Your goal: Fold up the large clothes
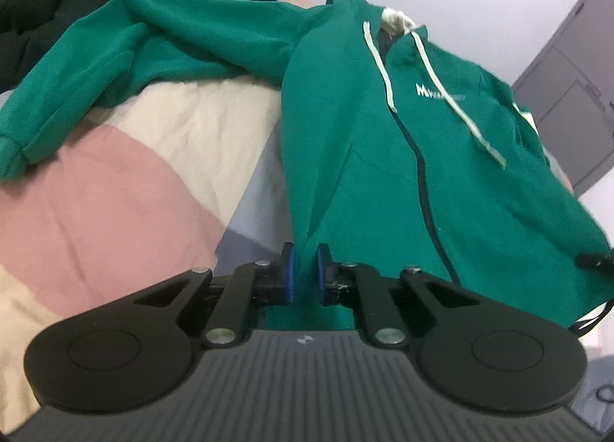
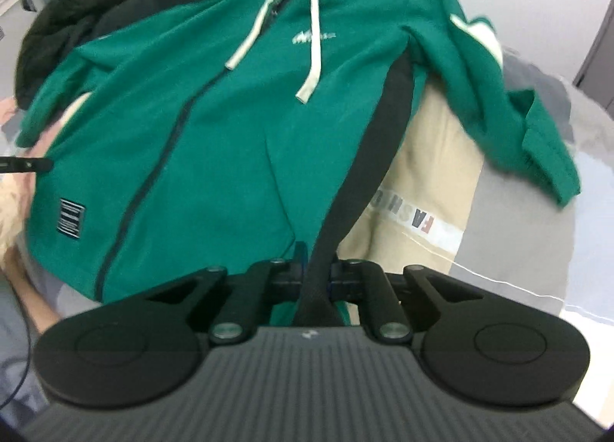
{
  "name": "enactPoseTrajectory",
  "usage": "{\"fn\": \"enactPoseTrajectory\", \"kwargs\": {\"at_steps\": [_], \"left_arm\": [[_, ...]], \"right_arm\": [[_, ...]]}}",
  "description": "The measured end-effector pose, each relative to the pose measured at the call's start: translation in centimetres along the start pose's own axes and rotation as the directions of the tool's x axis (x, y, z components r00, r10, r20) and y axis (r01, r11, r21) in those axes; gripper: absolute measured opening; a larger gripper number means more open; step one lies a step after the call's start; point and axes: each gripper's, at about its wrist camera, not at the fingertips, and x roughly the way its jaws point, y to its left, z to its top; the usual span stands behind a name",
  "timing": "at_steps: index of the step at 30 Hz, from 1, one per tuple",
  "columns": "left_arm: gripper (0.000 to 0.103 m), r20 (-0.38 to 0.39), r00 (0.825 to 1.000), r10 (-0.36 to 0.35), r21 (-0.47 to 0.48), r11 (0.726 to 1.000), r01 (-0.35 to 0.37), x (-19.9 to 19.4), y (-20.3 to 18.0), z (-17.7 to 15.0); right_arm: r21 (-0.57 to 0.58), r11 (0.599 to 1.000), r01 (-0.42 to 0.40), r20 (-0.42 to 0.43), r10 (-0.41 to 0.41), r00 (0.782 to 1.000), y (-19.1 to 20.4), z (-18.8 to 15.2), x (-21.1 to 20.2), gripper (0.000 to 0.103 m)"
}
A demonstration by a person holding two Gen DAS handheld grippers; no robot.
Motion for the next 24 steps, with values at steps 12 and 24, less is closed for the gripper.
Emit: {"fn": "enactPoseTrajectory", "kwargs": {"at_steps": [12,24], "left_arm": [[0.05,-0.009,0.978,0.209,0.106,0.973,-0.207,-1.5,-5.8,1.8],[0.058,0.139,0.984,0.106,0.302,0.942,-0.145,-6.6,-18.1,2.9]], "right_arm": [[0.163,0.986,-0.036,-0.004,0.037,0.999,-2.2,-1.4,-1.4,0.052],[0.394,0.919,0.027,0.27,-0.143,0.952,-9.9,-0.1,-4.2,0.059]]}}
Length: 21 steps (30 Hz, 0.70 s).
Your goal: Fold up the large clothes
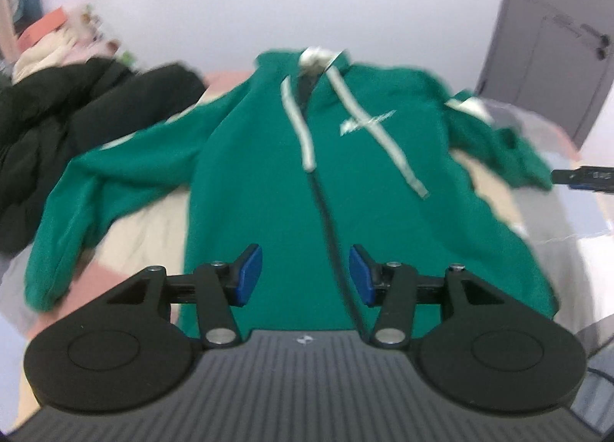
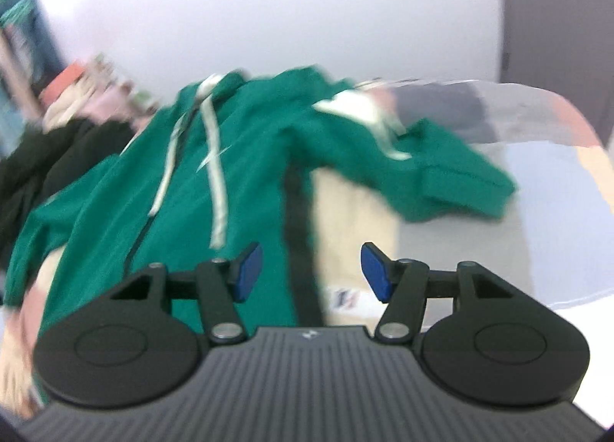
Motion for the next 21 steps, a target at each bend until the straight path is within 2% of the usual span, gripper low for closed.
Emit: {"fn": "enactPoseTrajectory", "kwargs": {"at_steps": [3,5,9,10,11,12,14,16,21], "left_arm": [[0.059,0.004,1.0,-0.027,0.008,1.0,0.027,1.2,-0.2,-0.1],[0.059,0.013,0.999,-0.048,0.013,0.999,0.048,3.2,0.3,-0.7],[0.059,0.021,0.999,-0.047,-0.001,0.999,0.047,8.6,2.1,-2.6],[0.059,0.014,0.999,-0.052,-0.016,0.999,0.052,9.9,2.6,-3.2],[0.059,0.008,0.998,-0.057,-0.033,0.998,0.057,10.9,2.8,-3.8],[0.059,0.003,0.998,-0.069,-0.058,0.996,0.069,11.8,3.1,-4.3],[0.059,-0.002,0.995,-0.102,-0.119,0.988,0.101,13.5,3.7,-5.3],[0.059,0.004,0.994,-0.109,-0.142,0.984,0.108,14.6,3.8,-5.7],[0.059,0.068,0.988,-0.136,-0.124,0.982,0.144,15.5,3.9,-5.4]], "right_arm": [[0.071,0.997,0.044,0.053,-0.048,0.997,-2.3,0.4,-0.6,0.059],[0.117,0.991,0.061,0.091,-0.072,0.993,-4.1,0.6,-1.0,0.059],[0.158,0.983,0.094,0.137,-0.116,0.984,-7.3,1.1,-0.8,0.059],[0.157,0.982,0.106,0.145,-0.13,0.981,-8.0,1.3,-0.5,0.064],[0.155,0.981,0.118,0.15,-0.142,0.979,-8.6,1.4,-0.1,0.075],[0.152,0.98,0.129,0.156,-0.152,0.976,-9.3,1.6,0.2,0.079],[0.121,0.983,0.138,0.165,-0.157,0.974,-10.3,1.6,1.4,0.079],[0.074,0.986,0.146,0.155,-0.156,0.976,-10.8,1.6,2.9,0.079],[-0.083,0.988,0.133,0.106,-0.124,0.987,-10.5,1.2,7.6,0.079]]}}
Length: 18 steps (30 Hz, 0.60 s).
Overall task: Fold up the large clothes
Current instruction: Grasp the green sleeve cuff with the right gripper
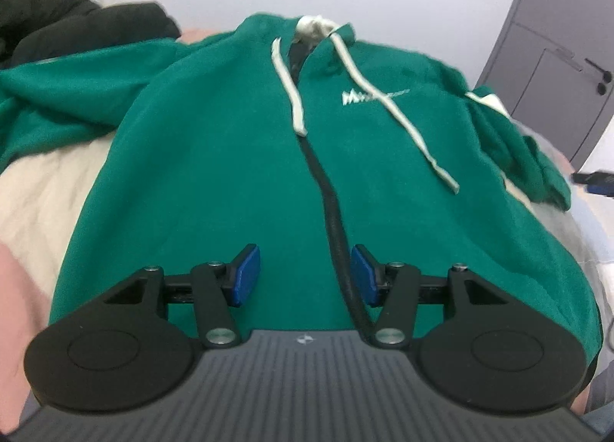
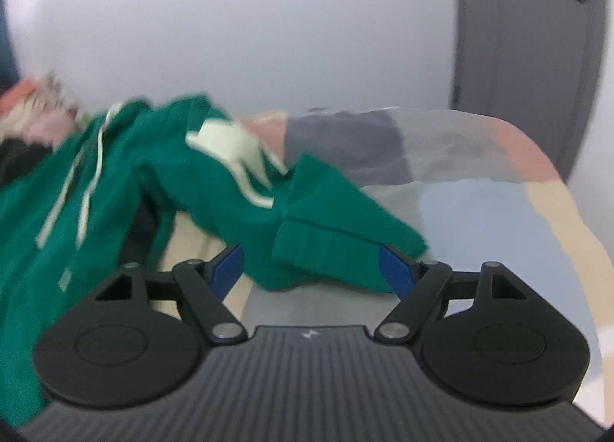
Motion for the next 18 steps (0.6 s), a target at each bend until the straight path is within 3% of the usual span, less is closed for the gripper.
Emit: {"fn": "enactPoseTrajectory", "kwargs": {"at_steps": [4,7,9,11,12,13,14,18], "left_arm": [[0.059,0.028,1.0,-0.011,0.003,1.0,0.011,0.5,-0.1,0.4],[0.059,0.046,0.999,-0.011,0.036,0.999,0.009,1.1,-0.4,0.6],[0.059,0.045,0.999,-0.014,0.052,0.999,0.012,1.3,-0.6,0.5],[0.059,0.04,0.999,-0.018,0.054,0.998,0.016,1.6,-0.7,0.4],[0.059,0.037,0.999,-0.018,0.053,0.998,0.016,1.8,-0.7,0.4],[0.059,0.035,0.999,-0.021,0.053,0.998,0.019,1.9,-0.6,0.5],[0.059,0.035,0.999,-0.022,0.053,0.998,0.02,1.9,-0.6,0.5],[0.059,0.043,0.999,-0.013,0.036,0.999,0.012,2.2,-0.4,0.8]], "right_arm": [[-0.159,0.987,0.011,-0.021,-0.014,1.0,1.8,-0.5,3.6,0.079],[-0.271,0.957,0.105,-0.068,-0.128,0.989,2.8,-1.0,6.8,0.078],[-0.3,0.946,0.123,-0.057,-0.146,0.988,2.8,-1.2,8.1,0.074],[-0.219,0.968,0.12,-0.022,-0.128,0.992,1.7,-0.6,7.9,0.049],[-0.164,0.98,0.111,-0.005,-0.113,0.994,0.9,-0.2,7.6,0.041],[-0.11,0.989,0.096,0.012,-0.095,0.995,0.0,0.3,7.1,0.026],[-0.045,0.996,0.081,0.029,-0.08,0.996,-1.1,0.9,6.6,0.019],[0.094,0.991,0.091,0.105,-0.1,0.989,-4.4,3.7,3.8,0.012]]}}
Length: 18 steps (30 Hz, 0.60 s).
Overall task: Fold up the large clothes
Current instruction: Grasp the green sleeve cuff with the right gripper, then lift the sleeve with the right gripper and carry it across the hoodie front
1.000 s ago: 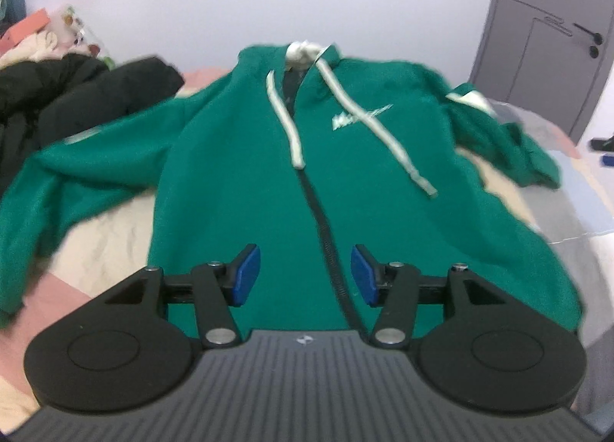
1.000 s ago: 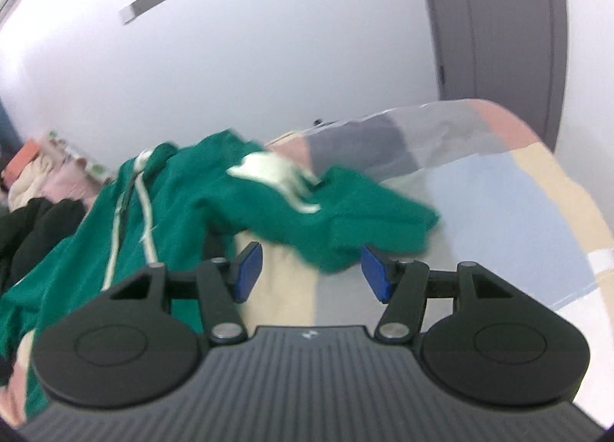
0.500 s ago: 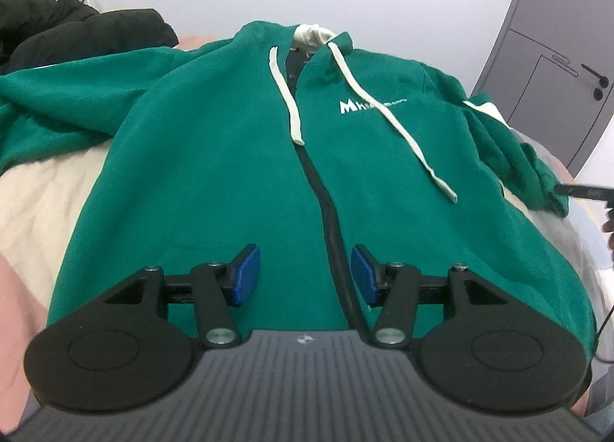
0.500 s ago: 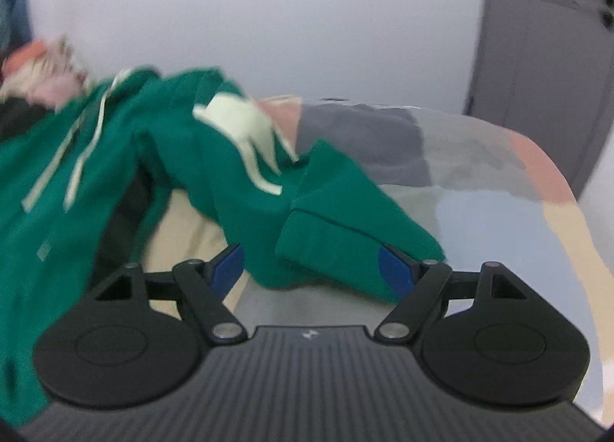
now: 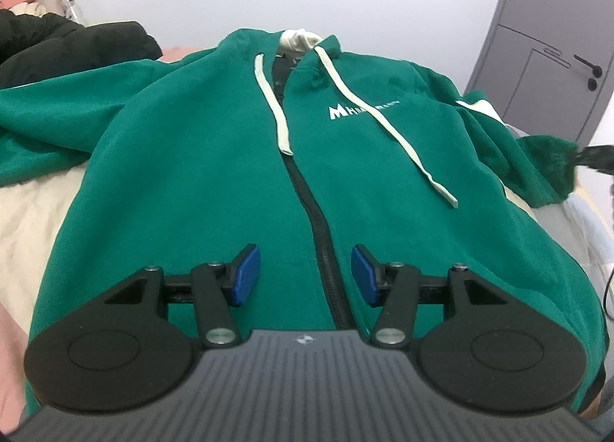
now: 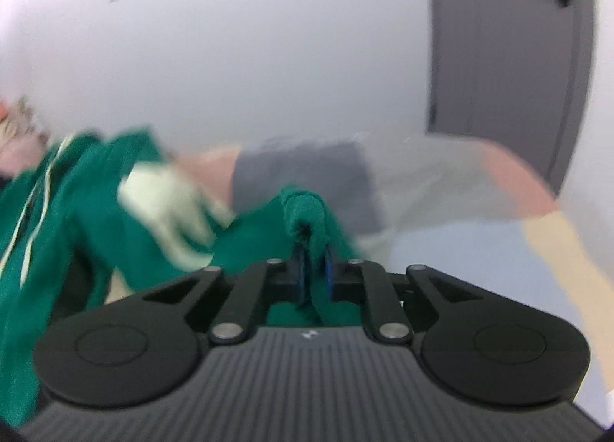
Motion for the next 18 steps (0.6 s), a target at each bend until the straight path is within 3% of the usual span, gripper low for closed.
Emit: {"fn": "enactPoseTrajectory", "kwargs": {"at_steps": [5,9,12,15,18], "left_arm": [[0.059,0.007,1.0,0.028,-0.037,0.999,-0.028,0.2,0.6,0.9],[0.059,0.018,0.999,0.048,-0.069,0.997,-0.047,0.1,1.1,1.4],[0.059,0.015,0.998,0.06,-0.068,0.996,-0.059,0.3,1.0,1.5],[0.059,-0.011,0.998,0.063,-0.071,0.995,-0.063,1.1,0.9,1.4],[0.059,-0.033,0.997,0.075,-0.061,0.995,-0.077,1.9,0.6,1.5]], "right_arm": [[0.118,0.989,0.087,0.092,-0.098,0.991,-5.5,4.4,-2.5,0.01],[0.253,0.951,0.177,0.11,-0.21,0.971,-11.4,6.8,-3.8,0.01],[0.336,0.914,0.228,0.051,-0.26,0.964,-15.3,6.8,-3.2,0.01],[0.399,0.882,0.251,-0.034,-0.259,0.965,-17.8,5.0,-1.4,0.011],[0.258,0.919,0.299,-0.109,-0.28,0.954,-17.2,2.9,1.3,0.012]]}}
